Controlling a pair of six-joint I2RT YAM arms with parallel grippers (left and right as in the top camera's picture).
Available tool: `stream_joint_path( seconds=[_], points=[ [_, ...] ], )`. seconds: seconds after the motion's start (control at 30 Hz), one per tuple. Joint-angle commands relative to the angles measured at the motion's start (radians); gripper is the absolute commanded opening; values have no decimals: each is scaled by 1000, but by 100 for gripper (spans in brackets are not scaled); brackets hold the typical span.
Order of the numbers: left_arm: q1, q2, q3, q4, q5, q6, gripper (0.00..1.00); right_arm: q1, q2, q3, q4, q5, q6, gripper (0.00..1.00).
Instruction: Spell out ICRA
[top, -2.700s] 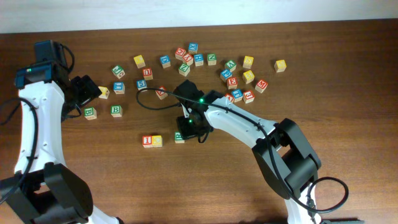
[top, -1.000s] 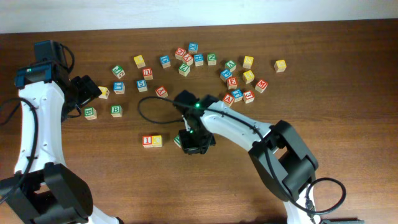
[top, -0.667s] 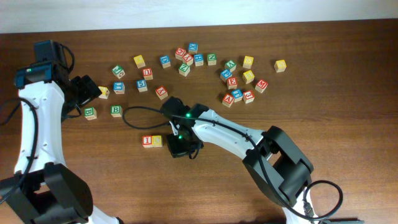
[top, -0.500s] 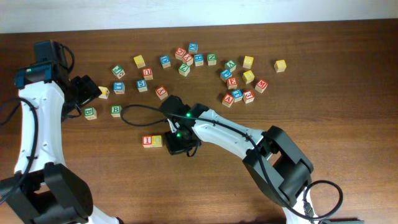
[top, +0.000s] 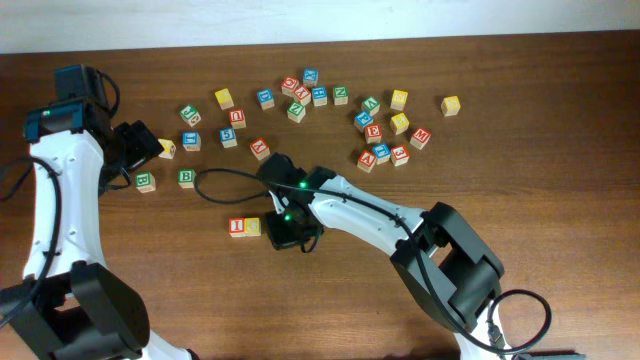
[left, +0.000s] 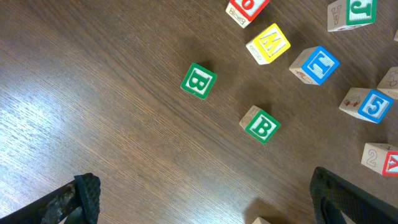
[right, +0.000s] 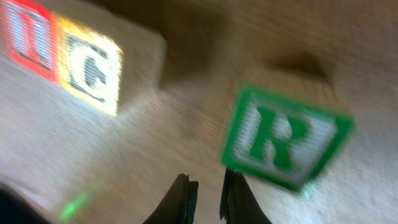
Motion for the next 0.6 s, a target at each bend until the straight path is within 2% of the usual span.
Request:
stream_joint_path(
  seconds=[0.0,0.1,0.47,0.53,0.57],
  points=[
    [3,0,14,-1,3,-12,99,0,11,-5,-56,9,8,10],
    [3,0,14,-1,3,-12,99,0,11,-5,-61,9,8,10],
    [3,0,14,-1,3,-12,99,0,11,-5,97,10,8,11],
    [3,0,14,-1,3,-12,99,0,11,-5,105,10,8,17],
    [3,0,14,-1,3,-12,99,0,11,-5,106,10,8,17]
  ],
)
